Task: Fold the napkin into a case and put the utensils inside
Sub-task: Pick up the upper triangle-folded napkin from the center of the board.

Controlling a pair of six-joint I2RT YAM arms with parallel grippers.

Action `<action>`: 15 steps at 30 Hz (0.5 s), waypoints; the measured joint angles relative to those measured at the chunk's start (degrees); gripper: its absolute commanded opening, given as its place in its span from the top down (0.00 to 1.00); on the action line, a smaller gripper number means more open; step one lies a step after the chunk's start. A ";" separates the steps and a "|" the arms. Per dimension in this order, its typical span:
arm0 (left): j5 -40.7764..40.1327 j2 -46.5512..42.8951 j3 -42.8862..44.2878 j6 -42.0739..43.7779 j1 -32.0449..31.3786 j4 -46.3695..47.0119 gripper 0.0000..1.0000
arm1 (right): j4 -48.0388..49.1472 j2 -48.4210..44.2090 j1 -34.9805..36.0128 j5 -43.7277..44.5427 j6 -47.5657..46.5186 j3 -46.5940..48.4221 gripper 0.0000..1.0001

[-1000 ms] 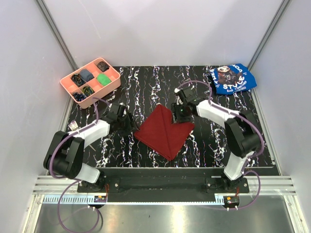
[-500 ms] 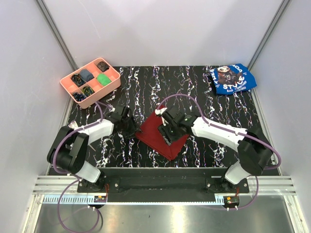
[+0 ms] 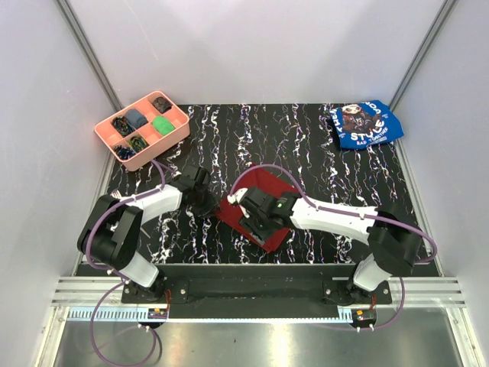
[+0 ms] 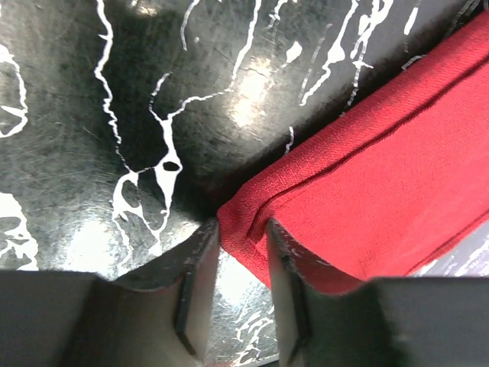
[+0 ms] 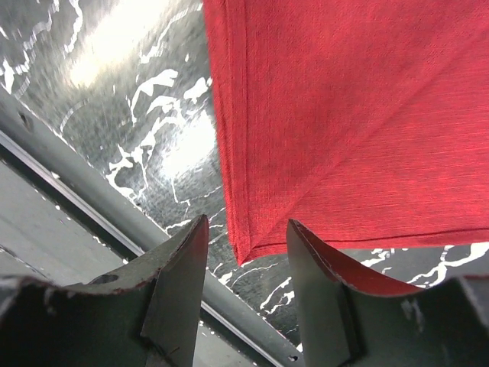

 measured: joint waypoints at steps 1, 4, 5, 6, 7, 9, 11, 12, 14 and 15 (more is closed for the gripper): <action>-0.11 0.28 0.31 0.07 0.00 -0.42 0.72 | 0.15 0.33 0.44 0.00 -0.28 -0.33 0.46; -0.50 0.83 0.90 0.50 0.00 -1.07 0.77 | 0.63 1.18 1.51 -0.17 -0.72 -1.33 0.46; -0.68 0.87 0.96 0.70 0.00 -1.18 0.78 | 0.76 1.38 1.77 -0.20 -0.79 -1.55 0.46; -0.90 0.87 1.05 0.92 0.00 -1.25 0.78 | 0.94 1.64 2.16 -0.20 -0.85 -1.75 0.46; -1.11 0.87 1.14 1.22 -0.02 -1.27 0.79 | 1.11 1.95 2.56 -0.17 -0.85 -1.84 0.46; -1.42 0.87 1.25 1.73 -0.02 -1.27 0.81 | 1.46 2.71 3.45 -0.13 -0.85 -1.86 0.46; -1.53 0.94 1.53 2.25 -0.02 -1.38 0.81 | 1.68 3.43 4.26 0.00 -0.83 -1.86 0.46; -1.66 1.01 1.62 2.56 -0.02 -1.38 0.82 | 1.70 3.72 4.55 0.04 -0.83 -1.86 0.46; -1.66 1.25 1.88 2.91 0.00 -1.60 0.82 | 1.70 4.04 5.07 0.68 -0.81 -1.86 0.46; -1.66 1.29 1.99 3.04 0.00 -1.64 0.82 | 1.70 4.09 5.35 1.20 -0.76 -1.86 0.46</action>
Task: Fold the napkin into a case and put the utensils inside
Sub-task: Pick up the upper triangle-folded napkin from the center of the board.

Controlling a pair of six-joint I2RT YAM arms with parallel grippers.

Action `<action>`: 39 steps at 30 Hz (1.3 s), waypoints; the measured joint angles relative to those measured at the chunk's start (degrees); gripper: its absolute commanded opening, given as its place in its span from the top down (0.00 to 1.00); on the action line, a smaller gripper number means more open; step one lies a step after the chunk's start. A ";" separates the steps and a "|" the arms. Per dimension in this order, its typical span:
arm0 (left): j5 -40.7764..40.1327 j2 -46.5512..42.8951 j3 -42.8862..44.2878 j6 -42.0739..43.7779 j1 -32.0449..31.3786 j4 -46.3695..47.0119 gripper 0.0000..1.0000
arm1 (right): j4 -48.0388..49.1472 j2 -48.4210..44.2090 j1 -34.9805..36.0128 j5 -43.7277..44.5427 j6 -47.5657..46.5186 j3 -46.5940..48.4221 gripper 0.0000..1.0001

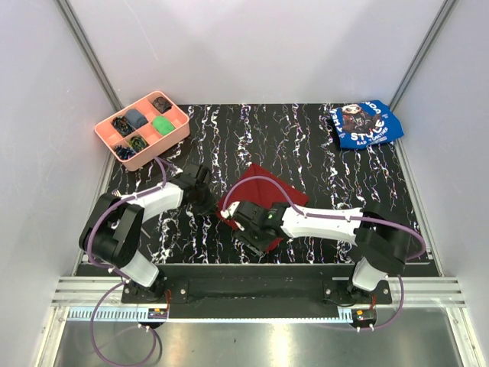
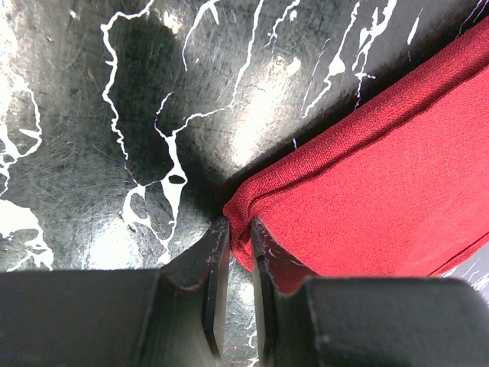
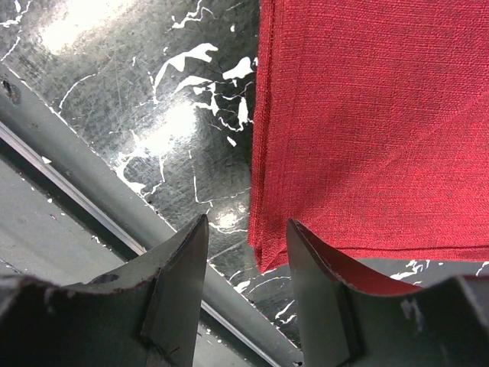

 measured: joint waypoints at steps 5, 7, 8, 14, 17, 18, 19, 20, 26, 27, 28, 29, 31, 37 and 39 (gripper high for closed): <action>0.00 0.28 0.35 0.79 0.04 -0.11 0.82 | 0.59 0.20 0.52 0.68 0.09 -0.24 0.47; -0.02 0.33 0.48 1.14 0.04 -0.22 0.82 | 1.14 0.87 0.52 1.20 0.09 -0.42 0.50; -0.02 0.37 0.55 1.25 0.07 -0.26 0.82 | 1.31 1.29 0.52 1.36 0.09 -0.48 0.51; 0.04 0.70 0.96 1.68 0.44 -0.46 0.82 | 1.90 4.52 0.57 3.10 0.11 -0.81 0.54; 0.04 0.72 0.98 1.95 0.79 -0.39 0.82 | 1.88 4.81 0.70 3.72 0.28 -0.44 0.59; 0.07 0.72 0.98 2.08 0.92 -0.39 0.82 | 1.81 5.11 0.81 3.96 0.33 -0.20 0.60; 0.07 0.72 0.98 2.23 1.14 -0.39 0.83 | 1.64 5.49 0.96 4.28 0.46 0.22 0.65; 0.07 0.72 0.98 2.32 1.36 -0.33 0.84 | 1.36 5.99 1.18 4.81 0.59 0.87 0.67; 0.31 0.74 0.98 2.86 2.45 0.57 0.92 | 0.76 8.07 2.21 8.00 1.05 3.06 0.95; 0.46 0.74 0.98 2.95 2.62 0.76 0.94 | 0.70 8.26 2.25 8.79 1.20 3.26 0.97; 0.52 0.74 0.98 2.95 2.75 0.90 0.97 | 0.70 8.33 2.27 9.11 1.14 3.34 1.00; 0.79 0.74 0.98 2.99 2.97 1.05 1.00 | 0.61 8.39 2.29 9.42 1.33 3.45 1.00; 1.49 0.74 0.98 3.19 3.37 1.25 1.00 | 0.61 8.39 2.34 9.86 1.64 3.50 1.00; 4.52 -0.55 1.09 3.30 4.79 1.01 1.00 | -0.04 7.19 2.47 9.99 3.23 3.63 1.00; 5.84 -2.21 1.66 3.19 5.31 0.59 1.00 | -0.72 5.38 2.47 8.87 4.22 4.04 1.00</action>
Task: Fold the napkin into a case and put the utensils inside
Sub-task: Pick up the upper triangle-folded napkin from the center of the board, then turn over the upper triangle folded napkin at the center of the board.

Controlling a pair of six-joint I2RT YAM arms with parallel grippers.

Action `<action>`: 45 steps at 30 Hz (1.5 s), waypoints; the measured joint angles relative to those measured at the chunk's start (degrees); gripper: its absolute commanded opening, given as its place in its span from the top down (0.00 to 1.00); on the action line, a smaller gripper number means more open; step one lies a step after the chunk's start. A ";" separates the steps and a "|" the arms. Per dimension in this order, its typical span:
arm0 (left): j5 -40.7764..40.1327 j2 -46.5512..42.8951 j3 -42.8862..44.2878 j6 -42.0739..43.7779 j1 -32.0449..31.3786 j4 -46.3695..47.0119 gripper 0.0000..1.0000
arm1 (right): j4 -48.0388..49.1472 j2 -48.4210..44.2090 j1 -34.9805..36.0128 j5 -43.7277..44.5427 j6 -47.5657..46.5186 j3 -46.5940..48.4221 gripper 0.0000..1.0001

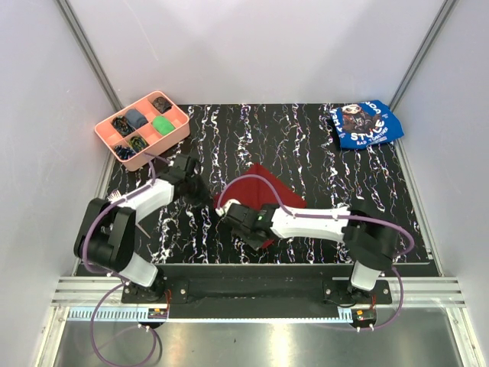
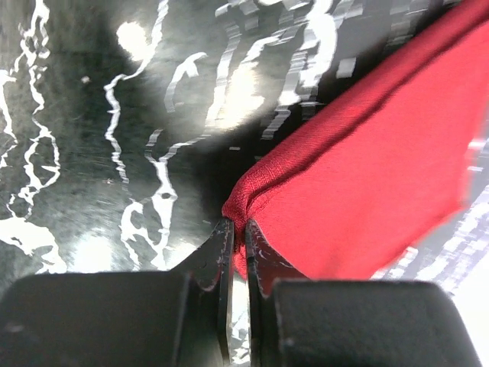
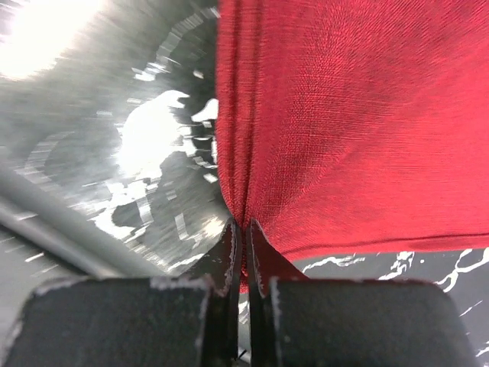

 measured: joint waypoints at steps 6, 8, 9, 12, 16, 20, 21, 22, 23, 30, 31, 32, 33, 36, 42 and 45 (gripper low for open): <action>4.39 -7.21 3.28 -0.79 5.84 -0.57 1.00 | -1.11 -3.06 0.04 -6.32 3.19 8.96 1.00; 5.79 -9.60 4.70 -0.72 8.90 -1.95 1.00 | -0.96 -2.38 0.04 -9.18 4.15 13.94 1.00; 6.60 -10.88 5.60 -0.63 10.78 -3.04 1.00 | -0.39 -1.97 0.04 -10.27 4.57 15.91 1.00; 8.72 -15.17 8.31 0.66 17.64 -7.58 1.00 | 1.20 0.66 0.07 -14.88 6.12 23.56 1.00; 9.42 -20.09 14.51 3.96 26.32 -15.78 1.00 | 6.36 4.81 0.04 -22.73 9.35 31.41 1.00; 9.22 -22.36 21.62 6.80 28.37 -20.87 1.00 | 14.32 7.37 0.04 -30.38 13.90 33.55 1.00; 9.27 -22.64 22.88 7.21 28.30 -21.57 1.00 | 17.55 7.63 0.04 -32.22 15.61 33.00 1.00; 9.29 -22.64 23.45 7.32 28.22 -21.90 1.00 | 20.22 7.65 0.02 -33.40 16.96 32.15 1.00; 9.35 -22.47 23.74 7.41 28.04 -22.16 1.00 | 22.86 7.50 0.00 -34.23 18.01 31.06 1.00; 8.33 -12.68 22.40 6.36 18.97 -20.72 1.00 | 39.39 4.24 -2.25 -35.01 25.24 13.68 1.00; 7.89 -10.08 22.32 6.08 16.50 -19.78 1.00 | 41.11 3.39 -2.97 -34.95 26.16 10.40 1.00; 7.67 -7.34 22.23 5.81 14.12 -18.62 1.00 | 42.40 2.45 -3.78 -34.93 27.12 7.10 1.00; 7.39 -4.70 22.18 5.51 11.50 -17.27 1.00 | 44.04 1.40 -4.66 -34.84 28.02 3.56 1.00; 6.03 1.97 21.70 4.68 5.09 -13.18 1.00 | 47.93 -2.32 -7.13 -34.77 30.14 -7.28 1.00; 4.96 11.93 21.90 2.97 -3.30 -7.52 1.00 | 52.24 -11.28 -11.08 -32.54 32.57 -26.69 1.00; 4.90 16.41 23.23 2.29 -6.67 -5.84 1.00 | 53.37 -14.08 -11.56 -31.28 33.38 -31.41 0.96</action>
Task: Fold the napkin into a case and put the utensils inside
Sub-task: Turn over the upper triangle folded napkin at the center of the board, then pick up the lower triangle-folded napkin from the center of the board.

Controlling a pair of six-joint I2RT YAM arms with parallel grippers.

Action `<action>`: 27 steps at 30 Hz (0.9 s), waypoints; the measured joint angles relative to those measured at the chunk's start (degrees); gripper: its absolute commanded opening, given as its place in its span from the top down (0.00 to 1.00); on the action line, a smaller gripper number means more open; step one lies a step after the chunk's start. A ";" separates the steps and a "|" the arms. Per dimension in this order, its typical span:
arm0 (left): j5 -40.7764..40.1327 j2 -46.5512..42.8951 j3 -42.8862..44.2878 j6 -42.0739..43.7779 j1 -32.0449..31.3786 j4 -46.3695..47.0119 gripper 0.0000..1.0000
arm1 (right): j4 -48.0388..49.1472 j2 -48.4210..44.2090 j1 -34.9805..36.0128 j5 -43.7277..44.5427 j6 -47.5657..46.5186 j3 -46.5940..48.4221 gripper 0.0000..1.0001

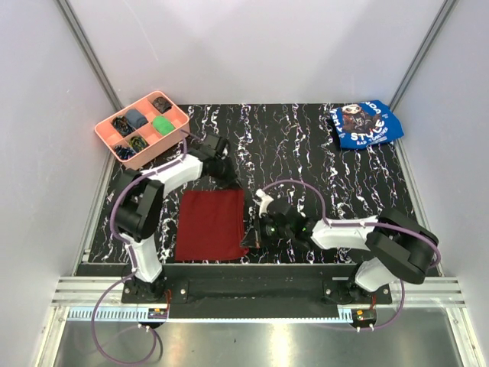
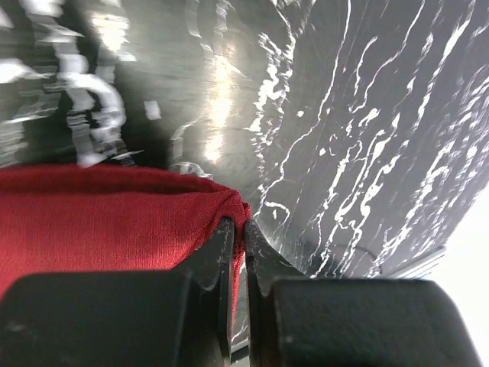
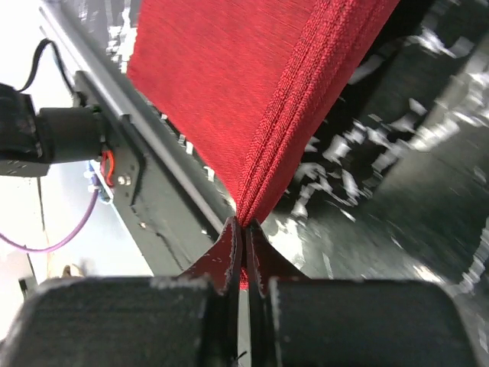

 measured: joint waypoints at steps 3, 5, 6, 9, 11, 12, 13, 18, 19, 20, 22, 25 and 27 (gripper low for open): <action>-0.02 3.48 2.05 -0.50 -2.25 1.42 0.88 | 0.13 -1.73 -0.50 1.92 1.05 -2.73 0.81; -0.07 5.11 3.45 -0.76 -3.28 2.34 0.67 | -0.74 -2.95 -0.96 3.34 1.86 -4.00 0.71; -0.13 5.73 4.15 -0.81 -3.56 3.23 0.56 | -1.62 -3.54 -1.05 3.85 2.29 -4.39 0.61; -0.66 6.38 6.91 -0.39 -3.48 6.19 0.43 | -7.41 -7.02 -1.14 4.74 3.48 -5.55 0.45; -0.79 6.25 9.81 0.90 -3.28 6.05 0.35 | -12.28 -10.10 -1.90 5.79 3.58 -5.88 0.37; -0.87 5.99 11.23 1.70 -3.15 5.84 0.34 | -14.51 -11.67 -2.86 5.95 3.37 -5.88 0.34; -1.03 5.38 12.20 2.67 -3.04 5.64 0.33 | -16.28 -13.09 -4.11 6.23 3.19 -5.86 0.30; -3.39 -4.22 11.06 7.54 -2.95 1.01 0.39 | -23.74 -13.40 -11.58 7.28 -0.63 -1.55 0.28; -3.52 -6.60 10.08 8.13 -2.95 0.70 0.39 | -24.65 -12.20 -12.94 7.21 -1.60 0.35 0.27; -3.61 -9.79 8.26 8.98 -2.97 0.70 0.40 | -25.44 -10.73 -14.12 7.15 -2.49 2.40 0.27; -3.76 -16.41 4.02 9.97 -3.15 -0.26 0.40 | -26.08 -7.06 -16.37 6.97 -3.98 6.84 0.30; -5.75 -24.65 -4.11 10.03 -5.46 -0.02 0.43 | -26.43 -1.20 -19.06 6.51 -5.99 12.96 0.42; -8.15 -27.85 -9.84 8.57 -9.60 0.13 0.45 | -26.77 3.56 -20.81 5.18 -6.99 17.44 0.48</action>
